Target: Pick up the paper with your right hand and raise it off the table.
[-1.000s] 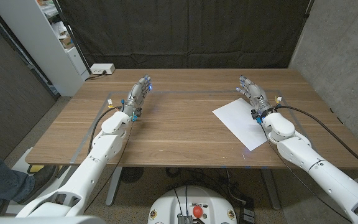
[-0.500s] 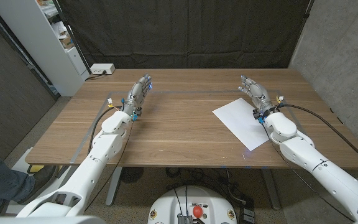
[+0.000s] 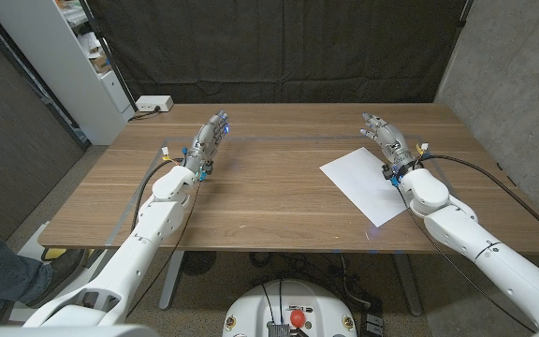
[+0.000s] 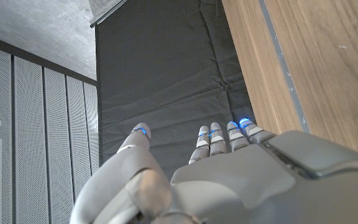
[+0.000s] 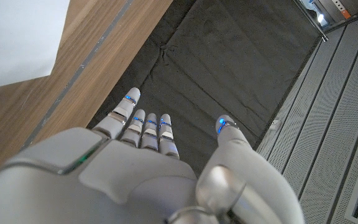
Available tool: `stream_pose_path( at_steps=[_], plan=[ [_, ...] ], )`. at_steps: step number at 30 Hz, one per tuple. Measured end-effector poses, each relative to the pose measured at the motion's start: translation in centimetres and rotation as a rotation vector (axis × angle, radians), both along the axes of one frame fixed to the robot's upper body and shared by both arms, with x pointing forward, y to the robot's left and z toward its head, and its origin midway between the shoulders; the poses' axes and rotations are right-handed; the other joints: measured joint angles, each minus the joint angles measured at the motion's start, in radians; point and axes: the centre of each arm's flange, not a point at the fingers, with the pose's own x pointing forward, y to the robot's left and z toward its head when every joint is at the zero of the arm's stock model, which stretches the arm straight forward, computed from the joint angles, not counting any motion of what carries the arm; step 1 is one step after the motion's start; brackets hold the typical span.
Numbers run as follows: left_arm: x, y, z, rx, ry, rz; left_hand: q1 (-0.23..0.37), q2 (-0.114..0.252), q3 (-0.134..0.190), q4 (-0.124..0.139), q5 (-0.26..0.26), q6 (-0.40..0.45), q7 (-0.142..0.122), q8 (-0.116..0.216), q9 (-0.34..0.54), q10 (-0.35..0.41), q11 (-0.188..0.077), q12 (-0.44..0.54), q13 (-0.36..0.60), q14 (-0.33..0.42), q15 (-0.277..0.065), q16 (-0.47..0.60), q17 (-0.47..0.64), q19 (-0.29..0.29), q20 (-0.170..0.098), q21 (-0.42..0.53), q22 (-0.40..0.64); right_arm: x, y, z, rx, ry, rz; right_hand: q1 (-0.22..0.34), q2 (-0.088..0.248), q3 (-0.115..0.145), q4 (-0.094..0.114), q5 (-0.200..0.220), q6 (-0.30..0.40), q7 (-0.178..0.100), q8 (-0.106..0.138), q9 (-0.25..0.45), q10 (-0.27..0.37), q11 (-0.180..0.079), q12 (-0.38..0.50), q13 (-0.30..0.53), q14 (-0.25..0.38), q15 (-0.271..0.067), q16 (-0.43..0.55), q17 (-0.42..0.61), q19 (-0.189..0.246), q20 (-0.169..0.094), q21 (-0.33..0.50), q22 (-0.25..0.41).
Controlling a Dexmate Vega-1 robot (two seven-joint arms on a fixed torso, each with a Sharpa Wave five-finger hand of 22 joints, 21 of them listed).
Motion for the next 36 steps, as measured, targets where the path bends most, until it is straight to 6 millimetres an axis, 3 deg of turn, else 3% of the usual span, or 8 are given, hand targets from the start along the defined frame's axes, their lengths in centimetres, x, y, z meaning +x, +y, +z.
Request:
stream_pose_path(
  at_steps=[36],
  plan=[
    [-0.5, -0.3, 0.0, 0.01, 0.002, 0.024, -0.004, 0.004, -0.002, -0.011, 0.0, 0.0, 0.0, 0.0, 0.0, 0.0, 0.0, 0.0, 0.0, 0.0, 0.0, 0.0, 0.0, -0.004, 0.004, 0.0, 0.0, -2.4, 0.5, 0.9, -0.138, -0.056, -0.06, 0.005, 0.005, -0.008, -0.008, 0.0, 0.002, -0.009, 0.0, -0.004, 0.004, -0.003, 0.0, 0.0, -0.005, -0.005, 0.0, -0.014, 0.004, -0.004, -0.012, 0.0]
  ],
)
